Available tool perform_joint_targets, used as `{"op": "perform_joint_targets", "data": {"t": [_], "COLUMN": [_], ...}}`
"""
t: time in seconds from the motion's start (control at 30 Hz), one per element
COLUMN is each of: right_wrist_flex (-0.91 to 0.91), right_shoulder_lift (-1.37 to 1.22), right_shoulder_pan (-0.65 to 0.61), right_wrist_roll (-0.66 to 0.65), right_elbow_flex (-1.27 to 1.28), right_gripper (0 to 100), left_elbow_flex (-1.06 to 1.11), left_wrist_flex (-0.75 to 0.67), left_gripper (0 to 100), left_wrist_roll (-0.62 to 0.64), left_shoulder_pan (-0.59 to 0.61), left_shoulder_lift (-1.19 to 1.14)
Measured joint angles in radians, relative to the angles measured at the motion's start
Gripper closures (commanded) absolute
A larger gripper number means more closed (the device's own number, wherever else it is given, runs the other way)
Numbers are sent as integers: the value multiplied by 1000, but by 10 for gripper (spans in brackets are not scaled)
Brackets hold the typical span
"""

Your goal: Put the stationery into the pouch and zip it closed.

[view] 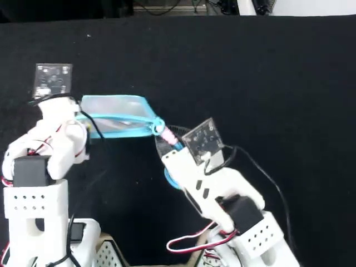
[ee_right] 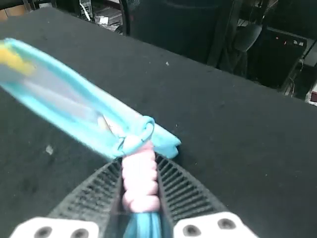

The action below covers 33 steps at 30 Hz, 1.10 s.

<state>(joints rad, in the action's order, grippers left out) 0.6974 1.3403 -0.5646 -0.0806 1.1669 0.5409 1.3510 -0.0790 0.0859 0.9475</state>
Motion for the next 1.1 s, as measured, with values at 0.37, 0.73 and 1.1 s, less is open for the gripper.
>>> {"op": "perform_joint_targets", "data": {"t": [0.37,0.73,1.1], "right_wrist_flex": [138,138,293], "right_shoulder_lift": [-278,-465,-537], "right_shoulder_pan": [2,6,5], "right_wrist_roll": [-51,-52,-52], "right_elbow_flex": [-339,-529,-684], "right_gripper": [988,988,988], "left_elbow_flex": [-229,-404,25], "left_wrist_flex": [5,224,163], "left_gripper": [870,870,870], "left_wrist_roll": [-2,-71,-301], "left_shoulder_pan": [11,176,-29], "left_shoulder_lift": [2,143,176]}}
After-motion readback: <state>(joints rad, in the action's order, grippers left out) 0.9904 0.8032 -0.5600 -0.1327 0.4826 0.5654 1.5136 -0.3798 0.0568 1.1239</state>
